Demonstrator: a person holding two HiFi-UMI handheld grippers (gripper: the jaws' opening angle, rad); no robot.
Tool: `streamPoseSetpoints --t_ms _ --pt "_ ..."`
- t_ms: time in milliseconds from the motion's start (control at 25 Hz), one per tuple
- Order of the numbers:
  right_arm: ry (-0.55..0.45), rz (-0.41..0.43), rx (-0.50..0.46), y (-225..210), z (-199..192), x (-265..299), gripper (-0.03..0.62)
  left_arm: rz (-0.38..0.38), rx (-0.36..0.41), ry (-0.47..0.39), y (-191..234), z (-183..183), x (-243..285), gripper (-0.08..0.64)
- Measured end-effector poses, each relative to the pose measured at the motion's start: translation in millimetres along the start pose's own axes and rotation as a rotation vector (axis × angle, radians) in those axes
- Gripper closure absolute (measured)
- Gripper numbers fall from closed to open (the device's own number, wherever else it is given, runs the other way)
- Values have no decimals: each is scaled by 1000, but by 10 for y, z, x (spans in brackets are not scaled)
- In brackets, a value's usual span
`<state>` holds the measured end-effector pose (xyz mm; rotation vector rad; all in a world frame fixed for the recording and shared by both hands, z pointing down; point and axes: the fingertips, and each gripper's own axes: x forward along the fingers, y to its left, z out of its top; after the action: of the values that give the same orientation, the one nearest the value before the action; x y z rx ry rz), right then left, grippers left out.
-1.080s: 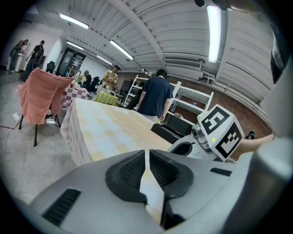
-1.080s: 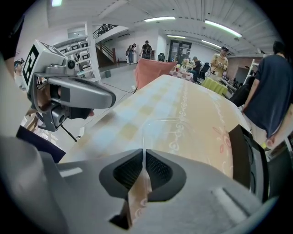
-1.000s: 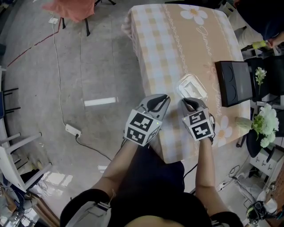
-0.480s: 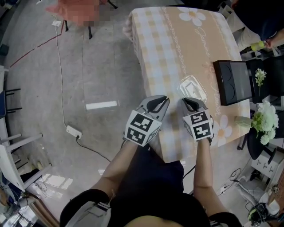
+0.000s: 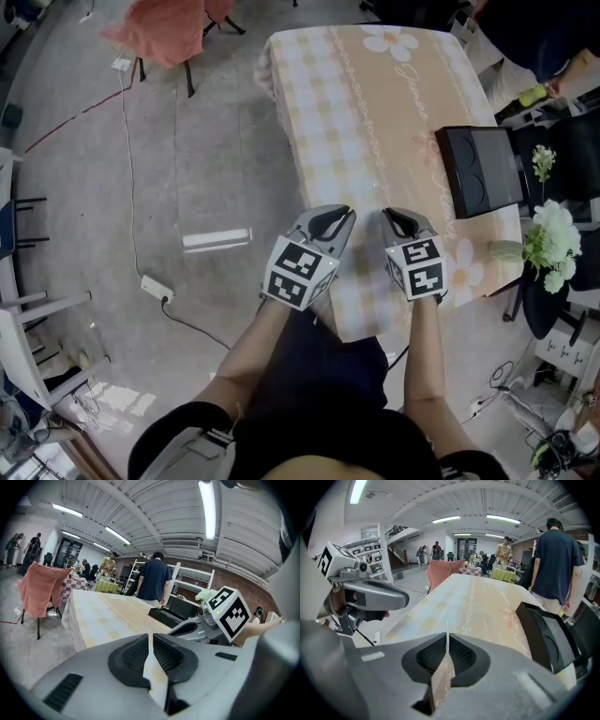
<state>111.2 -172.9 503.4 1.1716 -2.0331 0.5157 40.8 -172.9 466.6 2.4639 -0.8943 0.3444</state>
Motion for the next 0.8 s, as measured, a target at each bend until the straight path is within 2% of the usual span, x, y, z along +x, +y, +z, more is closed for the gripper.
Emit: streamPoseSetpoints --t_ms 800 --pt "-194 -24 60 -15 59 -625 570 55 42 -65 -493 129 -240 525"
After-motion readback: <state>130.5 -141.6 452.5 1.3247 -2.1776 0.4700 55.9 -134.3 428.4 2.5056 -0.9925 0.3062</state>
